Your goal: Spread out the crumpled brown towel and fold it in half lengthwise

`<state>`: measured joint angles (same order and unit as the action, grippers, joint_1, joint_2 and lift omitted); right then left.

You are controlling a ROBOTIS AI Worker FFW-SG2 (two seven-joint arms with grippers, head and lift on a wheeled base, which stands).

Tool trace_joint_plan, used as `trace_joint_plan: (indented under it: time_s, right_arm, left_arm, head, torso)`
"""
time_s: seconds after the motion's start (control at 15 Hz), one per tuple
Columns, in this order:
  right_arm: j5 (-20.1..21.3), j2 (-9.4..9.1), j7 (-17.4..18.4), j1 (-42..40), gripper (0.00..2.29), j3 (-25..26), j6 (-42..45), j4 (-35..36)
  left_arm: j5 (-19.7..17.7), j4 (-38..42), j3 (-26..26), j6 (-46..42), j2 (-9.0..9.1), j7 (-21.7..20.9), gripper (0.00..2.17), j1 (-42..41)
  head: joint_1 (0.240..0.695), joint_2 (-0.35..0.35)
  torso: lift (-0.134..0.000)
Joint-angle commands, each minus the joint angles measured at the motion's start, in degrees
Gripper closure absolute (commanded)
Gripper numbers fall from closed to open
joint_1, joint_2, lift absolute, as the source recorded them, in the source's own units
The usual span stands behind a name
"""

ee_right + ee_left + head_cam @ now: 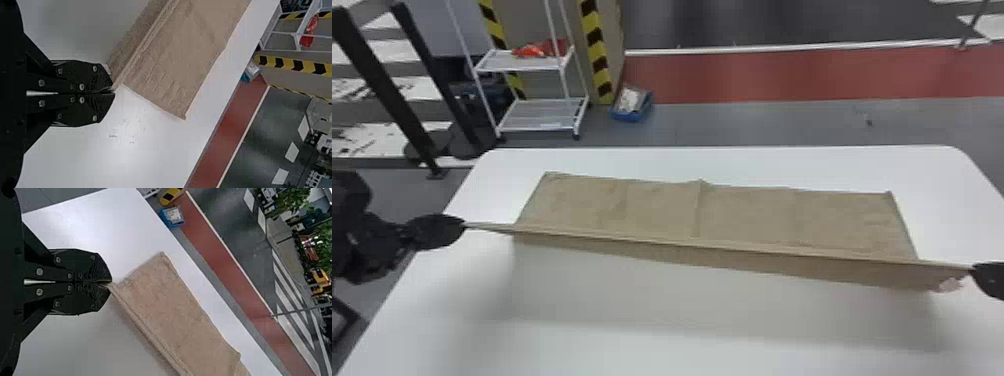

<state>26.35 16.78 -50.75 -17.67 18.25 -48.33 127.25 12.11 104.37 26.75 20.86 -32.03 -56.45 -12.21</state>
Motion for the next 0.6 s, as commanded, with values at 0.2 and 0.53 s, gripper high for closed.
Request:
trace_joint_plan:
  time_s: [0.2, 0.53]
  right_arm:
    - [2.0, -0.69, 0.0, 9.9, 1.45, -4.1, -0.5, -8.1]
    - [6.2, -1.13, -1.0, 20.5, 1.45, -8.8, -3.7, -16.7]
  left_arm:
    - [7.1, -4.2, -9.5, 2.1, -0.13, -1.8, 1.61, 10.3]
    - [13.4, -16.7, -22.4, 2.1, -0.05, -3.1, 1.61, 25.9]
  head:
    - [0.695, 0.099]
    - [0.695, 0.049]
  torso:
    - [-0.125]
    - [-0.125]
